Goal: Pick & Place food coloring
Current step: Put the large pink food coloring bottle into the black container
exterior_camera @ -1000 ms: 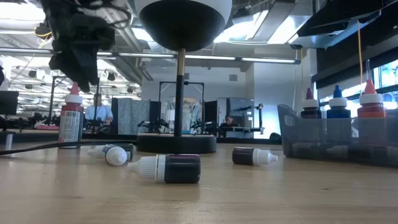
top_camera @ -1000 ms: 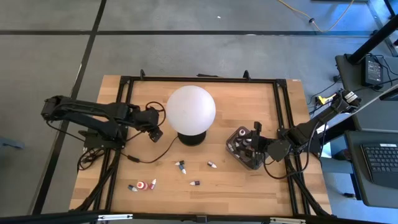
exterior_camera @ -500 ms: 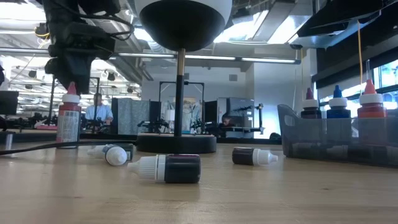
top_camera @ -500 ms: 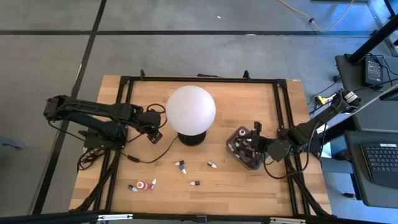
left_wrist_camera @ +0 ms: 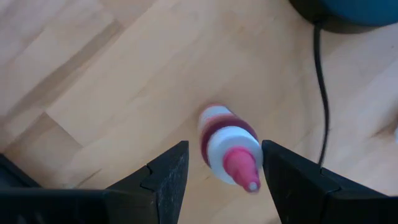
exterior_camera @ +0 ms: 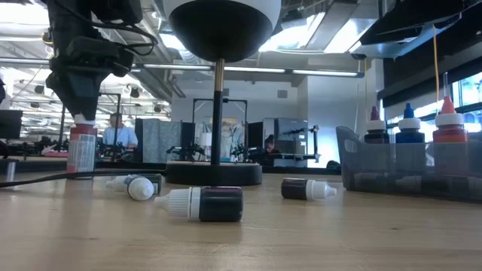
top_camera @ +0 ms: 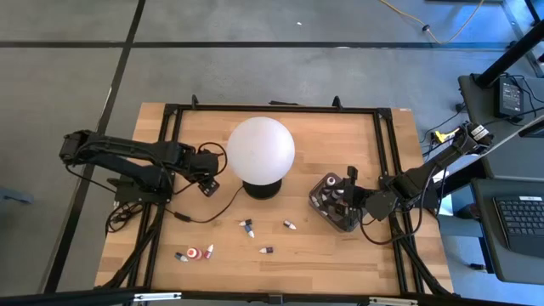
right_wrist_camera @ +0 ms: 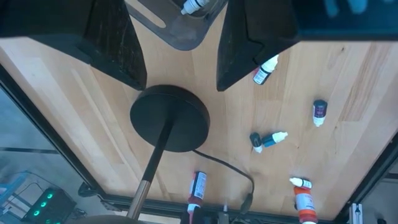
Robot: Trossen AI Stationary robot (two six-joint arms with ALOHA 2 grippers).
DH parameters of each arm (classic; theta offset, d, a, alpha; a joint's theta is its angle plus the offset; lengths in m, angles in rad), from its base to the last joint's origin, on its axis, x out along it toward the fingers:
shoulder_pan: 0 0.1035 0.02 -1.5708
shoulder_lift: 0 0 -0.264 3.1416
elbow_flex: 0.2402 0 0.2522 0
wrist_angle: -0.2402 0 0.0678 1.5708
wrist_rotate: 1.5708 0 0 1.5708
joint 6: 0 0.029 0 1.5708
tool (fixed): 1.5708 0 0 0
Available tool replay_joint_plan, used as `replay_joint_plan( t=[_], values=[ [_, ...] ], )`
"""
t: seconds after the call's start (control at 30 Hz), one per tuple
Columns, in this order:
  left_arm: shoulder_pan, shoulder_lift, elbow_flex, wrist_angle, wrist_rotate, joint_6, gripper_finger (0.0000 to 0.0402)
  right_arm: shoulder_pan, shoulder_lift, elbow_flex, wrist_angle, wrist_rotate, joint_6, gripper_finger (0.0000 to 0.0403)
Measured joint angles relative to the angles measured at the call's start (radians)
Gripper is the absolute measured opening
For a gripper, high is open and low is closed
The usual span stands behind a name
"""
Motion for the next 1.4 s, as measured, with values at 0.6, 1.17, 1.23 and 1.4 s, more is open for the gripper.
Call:
replay_joint_plan(
  t=[0.6, 1.17, 1.23, 1.4],
  values=[
    [-0.001, 0.000, -0.001, 0.003, -0.003, -0.009, 0.0196, 0.000, 0.000, 0.000, -0.008, 0.000, -0.008, 0.0197],
    [-0.001, 0.000, -0.002, 0.002, 0.007, 0.123, 0.0132, 0.000, 0.000, 0.000, -0.008, 0.000, -0.008, 0.0197],
    [-0.001, -0.001, -0.002, 0.003, 0.008, 0.140, 0.0113, 0.000, 0.000, 0.000, -0.008, 0.000, -0.008, 0.0197],
    [-0.017, 0.000, 0.006, 0.012, 0.071, 0.158, 0.0108, 0.000, 0.000, 0.000, -0.008, 0.000, -0.008, 0.0197]
  ],
)
